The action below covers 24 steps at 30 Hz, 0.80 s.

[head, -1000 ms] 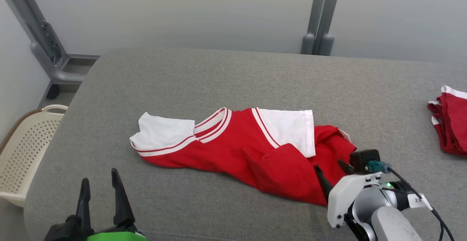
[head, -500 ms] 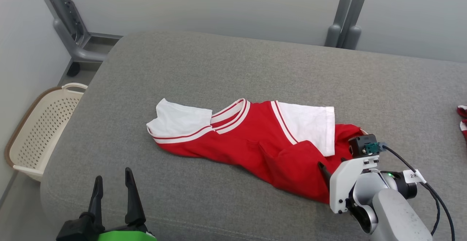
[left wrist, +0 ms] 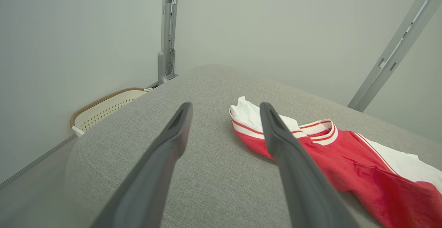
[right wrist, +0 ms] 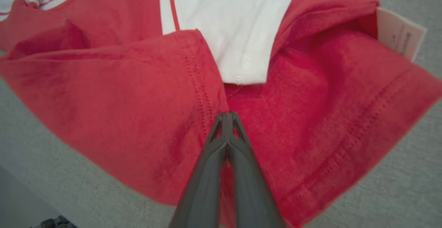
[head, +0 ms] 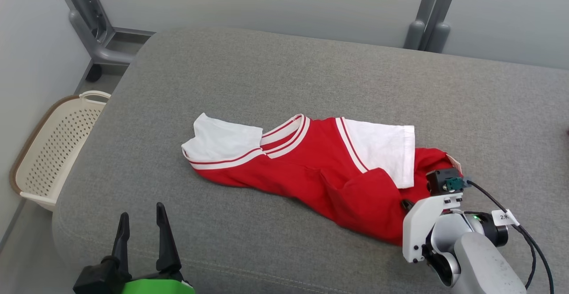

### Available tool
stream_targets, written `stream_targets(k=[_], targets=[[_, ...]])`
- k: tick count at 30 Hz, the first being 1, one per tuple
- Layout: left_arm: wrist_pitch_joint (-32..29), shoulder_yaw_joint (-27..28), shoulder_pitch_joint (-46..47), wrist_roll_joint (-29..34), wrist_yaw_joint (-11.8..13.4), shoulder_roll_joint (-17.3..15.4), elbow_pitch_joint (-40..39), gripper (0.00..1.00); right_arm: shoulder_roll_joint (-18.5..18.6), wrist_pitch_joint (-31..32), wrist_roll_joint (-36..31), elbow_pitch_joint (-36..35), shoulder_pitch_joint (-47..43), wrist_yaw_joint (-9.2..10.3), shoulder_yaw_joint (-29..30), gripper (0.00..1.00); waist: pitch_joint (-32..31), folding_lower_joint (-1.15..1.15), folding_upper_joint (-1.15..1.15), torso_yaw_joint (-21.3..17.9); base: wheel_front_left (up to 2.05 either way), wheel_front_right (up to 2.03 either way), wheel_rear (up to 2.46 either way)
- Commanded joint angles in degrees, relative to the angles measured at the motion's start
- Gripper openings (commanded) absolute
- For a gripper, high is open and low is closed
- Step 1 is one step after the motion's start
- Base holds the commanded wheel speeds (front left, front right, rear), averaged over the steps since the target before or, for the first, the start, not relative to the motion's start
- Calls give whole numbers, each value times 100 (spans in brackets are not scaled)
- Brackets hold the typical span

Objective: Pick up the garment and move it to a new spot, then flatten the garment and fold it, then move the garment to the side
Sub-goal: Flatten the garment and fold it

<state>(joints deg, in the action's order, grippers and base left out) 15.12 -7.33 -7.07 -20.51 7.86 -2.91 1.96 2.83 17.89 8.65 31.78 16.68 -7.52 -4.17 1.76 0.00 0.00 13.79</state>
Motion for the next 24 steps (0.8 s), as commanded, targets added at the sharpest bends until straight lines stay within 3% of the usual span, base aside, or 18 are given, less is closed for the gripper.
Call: stream_targets(k=[1, 9, 11, 22, 23, 24], targets=[[0, -3, 82, 5, 18, -4, 2, 100, 14, -36, -58, -1, 31, 6, 30, 0, 1, 0, 0, -6, 0, 0, 0], [0, -11, 75, -7, 6, -3, 20, 100, 14, -75, -58, -25, 3, 6, 13, 0, -9, 0, 0, -51, 0, 0, 0], [0, -4, 79, -2, 6, -3, 21, 100, 15, -97, 6, -63, 0, 6, -6, 100, -10, 0, 0, -60, 0, 0, 0], [0, -68, 157, 2, -18, -3, 46, 100, 13, -85, 120, 130, 163, 6, -56, 100, 171, 0, 0, 35, 0, 0, 0], [0, -73, 170, 4, -9, -4, 46, 100, 15, -101, 145, 154, 185, 6, -73, 91, 190, 0, 0, 43, 0, 0, 0], [0, -77, 181, 6, -4, -3, 46, 100, 14, -96, 182, 182, 203, 6, -116, 76, 204, 0, 0, 51, 0, 0, 0]])
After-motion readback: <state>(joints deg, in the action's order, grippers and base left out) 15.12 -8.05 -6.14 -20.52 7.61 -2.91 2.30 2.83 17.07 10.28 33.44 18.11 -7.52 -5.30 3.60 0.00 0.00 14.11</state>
